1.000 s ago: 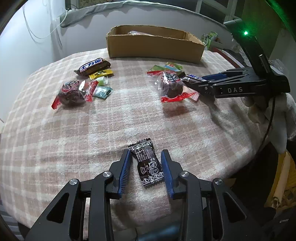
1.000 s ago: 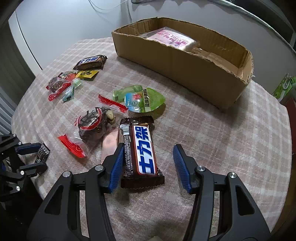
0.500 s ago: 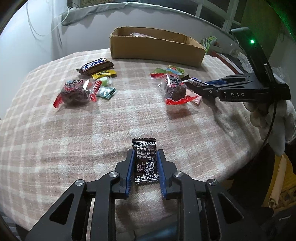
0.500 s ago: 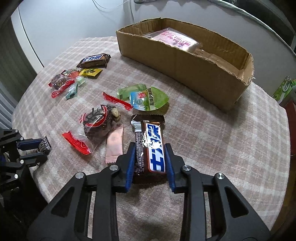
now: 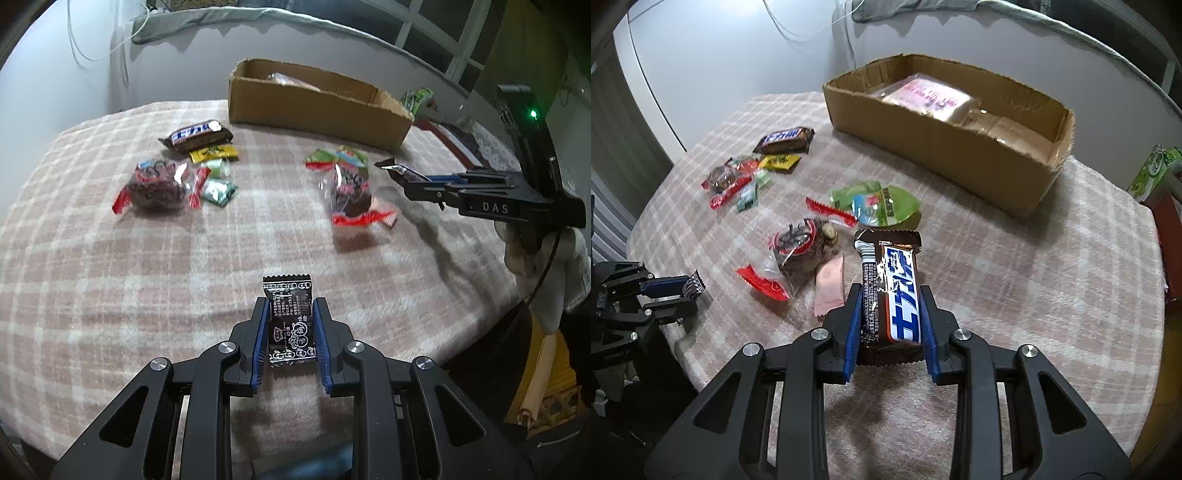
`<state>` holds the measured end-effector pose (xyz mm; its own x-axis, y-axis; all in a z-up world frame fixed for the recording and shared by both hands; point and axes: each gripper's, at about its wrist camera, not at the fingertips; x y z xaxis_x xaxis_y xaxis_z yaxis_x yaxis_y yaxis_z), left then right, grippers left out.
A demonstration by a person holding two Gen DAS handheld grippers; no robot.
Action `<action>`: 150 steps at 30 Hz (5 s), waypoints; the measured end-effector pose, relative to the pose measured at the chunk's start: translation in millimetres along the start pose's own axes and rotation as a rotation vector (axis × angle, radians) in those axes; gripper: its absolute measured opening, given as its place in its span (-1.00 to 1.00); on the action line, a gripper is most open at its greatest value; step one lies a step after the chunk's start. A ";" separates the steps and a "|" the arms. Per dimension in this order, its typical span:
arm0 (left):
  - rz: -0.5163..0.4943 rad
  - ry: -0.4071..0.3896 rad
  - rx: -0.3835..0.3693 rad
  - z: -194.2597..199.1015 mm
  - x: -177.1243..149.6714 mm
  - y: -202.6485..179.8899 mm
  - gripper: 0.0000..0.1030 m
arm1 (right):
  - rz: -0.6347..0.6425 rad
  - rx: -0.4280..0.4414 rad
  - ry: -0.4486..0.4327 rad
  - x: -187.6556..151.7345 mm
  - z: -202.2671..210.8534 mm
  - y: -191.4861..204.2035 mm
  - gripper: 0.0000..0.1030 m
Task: Organize snacks
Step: 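Carry both snacks into the cardboard box and open both grippers, then move the left gripper to the red-wrapped candy bag and grasp it, then lift the red-wrapped candy bag with the left gripper toward the box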
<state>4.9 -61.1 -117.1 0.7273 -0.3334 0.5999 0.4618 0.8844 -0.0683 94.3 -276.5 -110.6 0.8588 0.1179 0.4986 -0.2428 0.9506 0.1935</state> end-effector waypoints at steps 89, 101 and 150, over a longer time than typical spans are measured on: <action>0.147 -0.191 0.054 25.7 83.0 126.5 -0.37 | -0.152 0.030 -0.124 48.9 29.2 5.5 -0.11; 0.232 -0.143 0.022 3.8 41.5 137.2 -0.14 | -0.154 0.094 -0.049 18.0 11.5 28.9 -0.11; 0.155 -0.098 0.116 -22.5 33.9 110.9 -0.03 | -0.077 -0.004 -0.006 6.4 -37.6 66.9 -0.24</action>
<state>92.2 18.4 -122.2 0.7298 -0.1623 0.6641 0.2828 0.9561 -0.0771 100.5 -201.3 -126.3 0.8722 0.0422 0.4874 -0.1740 0.9579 0.2285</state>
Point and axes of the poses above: each gripper's, at about its wrist camera, not at the fingertips, and z roughly against the way its jaws point, y to its left, x to its top, and after that the axes turned 14 degrees about -z, right-handed
